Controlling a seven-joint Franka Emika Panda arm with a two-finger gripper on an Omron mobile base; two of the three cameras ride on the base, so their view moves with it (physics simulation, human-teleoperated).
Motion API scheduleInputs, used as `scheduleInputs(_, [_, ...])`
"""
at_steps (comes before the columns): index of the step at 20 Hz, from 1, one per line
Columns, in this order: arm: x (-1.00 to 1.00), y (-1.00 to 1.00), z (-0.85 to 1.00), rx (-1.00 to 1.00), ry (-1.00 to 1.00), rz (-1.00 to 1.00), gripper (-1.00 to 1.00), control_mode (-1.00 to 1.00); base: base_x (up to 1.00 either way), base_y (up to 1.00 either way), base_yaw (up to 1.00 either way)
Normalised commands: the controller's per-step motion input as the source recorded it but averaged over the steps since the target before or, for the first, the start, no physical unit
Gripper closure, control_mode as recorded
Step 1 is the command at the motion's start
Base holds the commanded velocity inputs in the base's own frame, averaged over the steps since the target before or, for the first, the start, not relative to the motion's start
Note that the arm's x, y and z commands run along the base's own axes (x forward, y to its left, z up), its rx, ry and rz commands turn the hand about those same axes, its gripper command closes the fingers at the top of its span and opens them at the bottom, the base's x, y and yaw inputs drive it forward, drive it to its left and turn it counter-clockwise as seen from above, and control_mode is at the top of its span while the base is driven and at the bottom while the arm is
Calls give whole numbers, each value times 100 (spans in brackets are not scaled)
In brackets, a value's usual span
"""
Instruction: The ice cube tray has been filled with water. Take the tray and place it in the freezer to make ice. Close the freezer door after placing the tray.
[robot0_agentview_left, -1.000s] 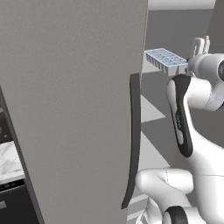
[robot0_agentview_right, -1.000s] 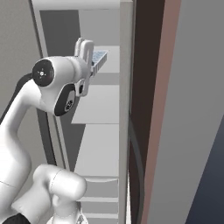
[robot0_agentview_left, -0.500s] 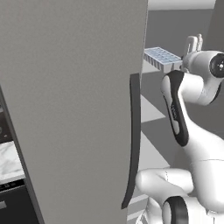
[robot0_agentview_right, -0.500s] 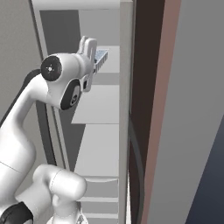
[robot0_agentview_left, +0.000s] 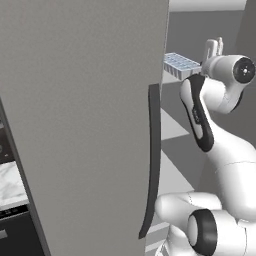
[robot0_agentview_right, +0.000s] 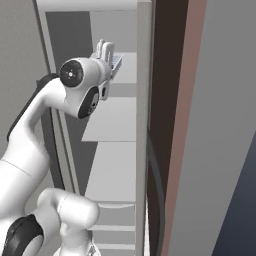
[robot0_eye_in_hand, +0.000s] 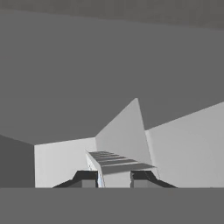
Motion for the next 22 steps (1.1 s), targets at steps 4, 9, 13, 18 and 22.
scheduleInputs(4, [41, 0, 0, 0, 0, 2, 100, -100, 0, 0, 0])
scheduleInputs(9, [27, 0, 0, 0, 0, 0, 100, -100, 0, 0, 0])
scheduleInputs(13, [14, 0, -11, 0, 0, 0, 100, -100, 0, 0, 0])
scheduleInputs(18, [13, 3, -27, 0, 0, 0, 100, -100, 0, 0, 0])
scheduleInputs(22, [18, 1, -19, 0, 0, 0, 100, -100, 0, 0, 0])
